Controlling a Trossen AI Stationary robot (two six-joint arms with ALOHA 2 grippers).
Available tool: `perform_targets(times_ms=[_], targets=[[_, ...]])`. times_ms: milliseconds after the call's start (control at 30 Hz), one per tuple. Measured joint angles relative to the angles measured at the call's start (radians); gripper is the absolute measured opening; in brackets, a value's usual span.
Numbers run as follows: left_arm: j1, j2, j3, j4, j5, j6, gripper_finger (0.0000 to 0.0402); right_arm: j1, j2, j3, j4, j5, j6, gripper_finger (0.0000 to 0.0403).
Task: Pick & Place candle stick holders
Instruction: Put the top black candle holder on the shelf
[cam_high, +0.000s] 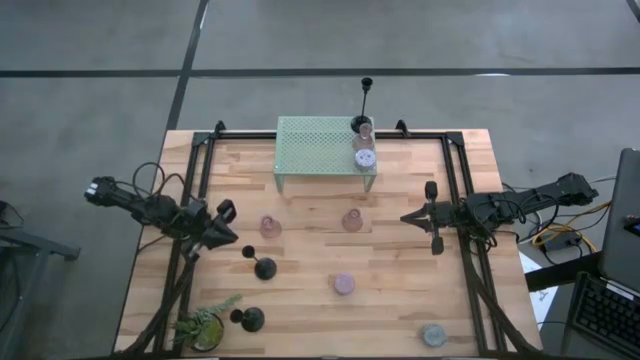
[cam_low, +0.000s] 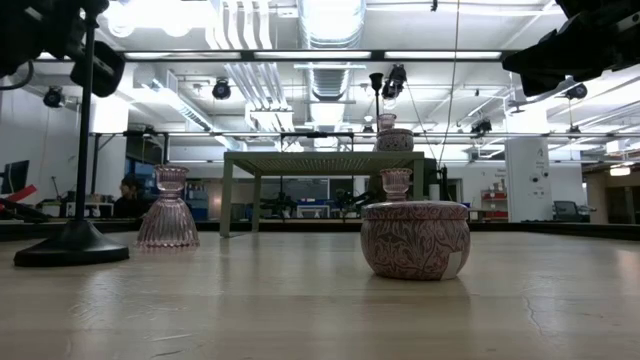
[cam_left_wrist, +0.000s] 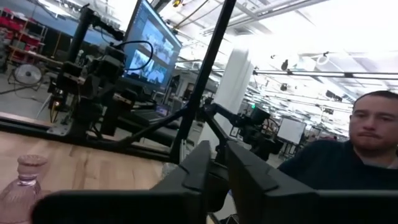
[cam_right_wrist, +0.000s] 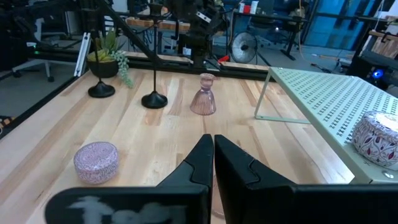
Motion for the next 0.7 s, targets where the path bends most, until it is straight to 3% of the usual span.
perform_targets(times_ms=[367, 700], targets=[[0.0, 0.001, 0.0, -0.149, 0.042, 0.0, 0.019, 0.0, 0.0, 0.0, 0.0, 0.0, 0.0, 0.0008], [-0.005, 0.054, -0.002, -0.193, 0.044, -0.067, 0.0209, 0.0, 0.0, 0.0, 0.0, 0.0, 0.0, 0.0008]])
